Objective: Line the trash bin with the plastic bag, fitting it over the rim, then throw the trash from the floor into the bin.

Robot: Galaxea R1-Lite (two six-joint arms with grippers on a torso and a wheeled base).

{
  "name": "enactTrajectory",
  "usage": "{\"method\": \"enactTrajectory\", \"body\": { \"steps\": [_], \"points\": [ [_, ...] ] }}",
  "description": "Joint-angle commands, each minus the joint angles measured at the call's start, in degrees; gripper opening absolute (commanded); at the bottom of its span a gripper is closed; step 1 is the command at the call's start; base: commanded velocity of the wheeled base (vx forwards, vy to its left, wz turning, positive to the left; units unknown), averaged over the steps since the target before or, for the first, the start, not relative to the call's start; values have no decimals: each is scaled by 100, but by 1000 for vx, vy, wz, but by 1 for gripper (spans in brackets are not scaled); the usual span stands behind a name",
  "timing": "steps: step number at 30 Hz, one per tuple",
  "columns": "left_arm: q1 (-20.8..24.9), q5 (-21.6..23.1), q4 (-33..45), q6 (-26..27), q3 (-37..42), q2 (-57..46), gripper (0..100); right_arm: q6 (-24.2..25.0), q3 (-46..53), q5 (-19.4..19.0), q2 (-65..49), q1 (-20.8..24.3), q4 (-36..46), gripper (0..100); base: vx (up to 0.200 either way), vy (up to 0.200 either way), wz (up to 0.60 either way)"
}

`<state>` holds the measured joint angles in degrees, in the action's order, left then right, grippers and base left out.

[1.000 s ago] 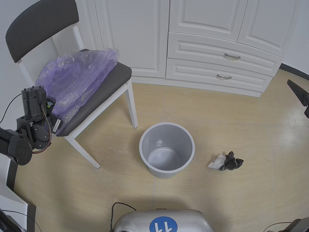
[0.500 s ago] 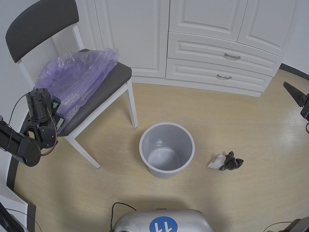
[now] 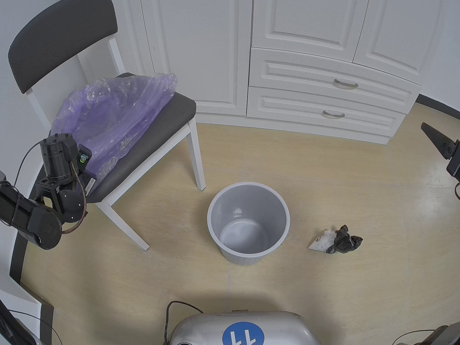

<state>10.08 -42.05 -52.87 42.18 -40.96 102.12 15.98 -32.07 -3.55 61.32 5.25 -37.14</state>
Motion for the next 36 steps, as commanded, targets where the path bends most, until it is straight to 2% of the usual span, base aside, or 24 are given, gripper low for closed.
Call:
{"method": "enactTrajectory", "body": {
  "steps": [1, 8, 12, 15, 19, 25, 32, 36],
  "points": [
    [3, -5, -4, -8, 27, -61, 0, -7, 8, -14, -6, -7, -3, 100, 0, 0, 0],
    [3, -5, -197, -8, 132, -61, 0, -69, 43, -23, -208, 2, -12, 100, 0, 0, 0],
    [-24, 3, -426, -8, 308, -166, 0, -306, 70, -23, -516, 11, -12, 100, 0, 0, 0],
    [-33, 3, -584, 1, 554, -316, 0, -579, 184, -23, -700, 55, -109, 100, 0, 0, 0],
    [-15, -5, -821, -17, 703, -403, 0, -1343, 606, -14, -867, 72, -900, 100, 0, 0, 0],
    [29, 74, -1032, -52, 668, -421, 0, -1985, 993, -23, -876, 81, -1550, 100, 0, 0, 0],
    [293, 91, -1129, -78, 616, -588, 0, -2117, 1063, -401, -955, 116, -1620, 100, 0, 0, 0],
    [565, 91, -1129, -105, 493, -729, 0, -2117, 1072, -436, -938, 125, -1620, 100, 0, 0, 0]
  ]
}}
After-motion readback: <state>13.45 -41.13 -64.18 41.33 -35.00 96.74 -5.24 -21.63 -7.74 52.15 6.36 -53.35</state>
